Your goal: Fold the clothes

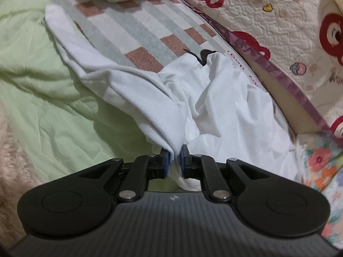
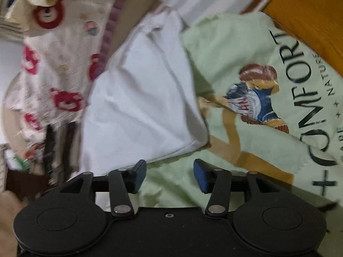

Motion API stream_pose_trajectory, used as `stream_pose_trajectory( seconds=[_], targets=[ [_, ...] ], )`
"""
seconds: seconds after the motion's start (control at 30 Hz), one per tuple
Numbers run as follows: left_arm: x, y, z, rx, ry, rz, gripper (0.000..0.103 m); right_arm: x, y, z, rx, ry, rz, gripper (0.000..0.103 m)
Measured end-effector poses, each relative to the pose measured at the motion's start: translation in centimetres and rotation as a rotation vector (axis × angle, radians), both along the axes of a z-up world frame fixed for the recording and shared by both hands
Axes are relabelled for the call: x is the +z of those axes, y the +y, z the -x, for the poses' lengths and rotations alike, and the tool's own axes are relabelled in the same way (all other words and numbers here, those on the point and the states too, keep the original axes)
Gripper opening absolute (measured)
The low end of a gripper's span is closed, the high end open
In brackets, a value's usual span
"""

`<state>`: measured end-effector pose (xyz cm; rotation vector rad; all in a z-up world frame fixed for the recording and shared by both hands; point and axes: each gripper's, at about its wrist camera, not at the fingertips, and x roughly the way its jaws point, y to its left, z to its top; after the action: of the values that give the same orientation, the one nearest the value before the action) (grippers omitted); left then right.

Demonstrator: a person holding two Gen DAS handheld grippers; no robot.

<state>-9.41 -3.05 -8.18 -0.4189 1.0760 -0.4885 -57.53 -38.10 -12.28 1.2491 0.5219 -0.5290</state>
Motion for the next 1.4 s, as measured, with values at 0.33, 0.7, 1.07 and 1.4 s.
stream_pose_trajectory(
  seconds=[0.33, 0.7, 1.07, 1.4],
  targets=[
    [-0.7, 1.6, -0.3, 0.078, 0.038, 0.056, 0.012, 3.9, -0.2, -2.1, -0.086, -0.099, 0.356, 0.009],
    [-2.6, 1.9, -1.5, 0.161, 0.099, 0.118, 0.048, 3.4, -1.1, -2.8, -0.034, -0.002, 0.371, 0.01],
    [-0.3, -1.5, -1.8, 0.098, -0.126, -0.088, 0.012, -0.6, -3.4, -5.6, -0.045, -0.028, 0.276, 0.011],
    [9.8, 1.3, 1.3, 0.095, -0.448, -0.049, 0.012, 9.8, -4.0, -4.1, 0.013, -0.308, 0.465, 0.01]
  ],
)
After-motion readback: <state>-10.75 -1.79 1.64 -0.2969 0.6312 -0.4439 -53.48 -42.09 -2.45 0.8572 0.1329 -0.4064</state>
